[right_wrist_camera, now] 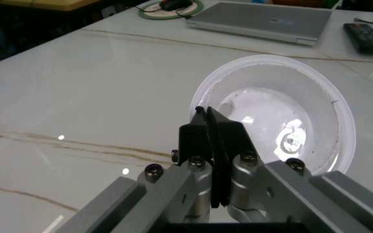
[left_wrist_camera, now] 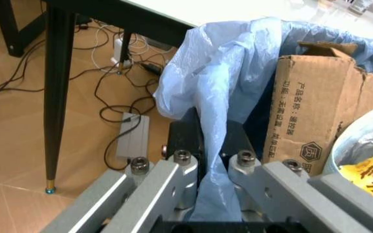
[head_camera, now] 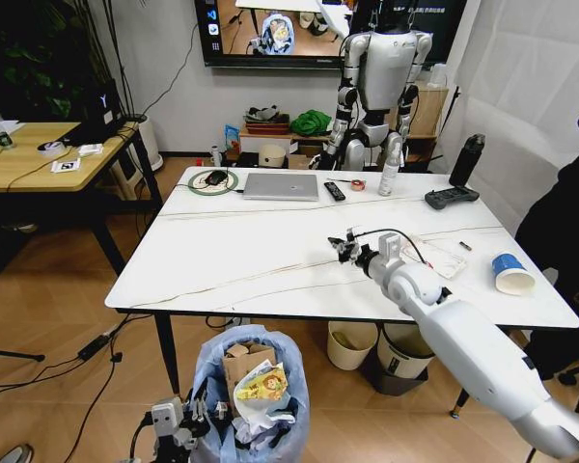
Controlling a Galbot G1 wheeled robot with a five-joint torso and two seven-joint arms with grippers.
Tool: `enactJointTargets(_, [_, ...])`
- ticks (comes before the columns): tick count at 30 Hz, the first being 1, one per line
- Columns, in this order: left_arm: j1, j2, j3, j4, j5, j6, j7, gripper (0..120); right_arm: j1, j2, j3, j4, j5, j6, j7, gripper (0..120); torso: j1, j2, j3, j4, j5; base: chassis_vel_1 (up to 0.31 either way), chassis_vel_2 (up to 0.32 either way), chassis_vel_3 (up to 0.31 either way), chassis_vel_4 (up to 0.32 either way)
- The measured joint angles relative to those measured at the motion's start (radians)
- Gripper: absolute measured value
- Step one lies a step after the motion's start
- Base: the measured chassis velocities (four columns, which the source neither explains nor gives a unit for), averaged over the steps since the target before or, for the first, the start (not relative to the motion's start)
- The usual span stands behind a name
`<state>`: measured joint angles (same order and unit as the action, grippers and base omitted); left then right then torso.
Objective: Pick up the trash bin and place the trash from the table into it.
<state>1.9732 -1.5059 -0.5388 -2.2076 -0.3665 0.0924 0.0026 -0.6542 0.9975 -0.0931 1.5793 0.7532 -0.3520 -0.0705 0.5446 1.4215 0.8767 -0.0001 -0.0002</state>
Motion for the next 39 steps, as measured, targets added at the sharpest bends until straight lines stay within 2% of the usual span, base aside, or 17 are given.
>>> enactJointTargets(19, [-0.071,-0.011,-0.041,0.032,-0.087,0.032,-0.022,1,-0.042,-0.024,-0.058,0.115,0.009,0.018,-0.006,0,0.0,0.0,0.0,0.0001,0.0002,0.0,0.0,0.0,0.0])
enactJointTargets(31, [-0.076,-0.013,-0.044,0.026,-0.093,0.038,-0.025,1,-0.149,-0.091,-0.061,0.331,0.091,0.088,-0.031,0,0.0,0.0,0.0,-0.0001,0.0,0.0,0.0,0.0,0.0])
enactJointTargets(39, [-0.061,-0.019,-0.057,0.008,-0.09,0.039,-0.023,1,-0.161,-0.094,-0.153,0.471,0.145,0.122,-0.017,0,0.0,0.0,0.0,0.0001,0.0001,0.0,0.0,0.0,0.0])
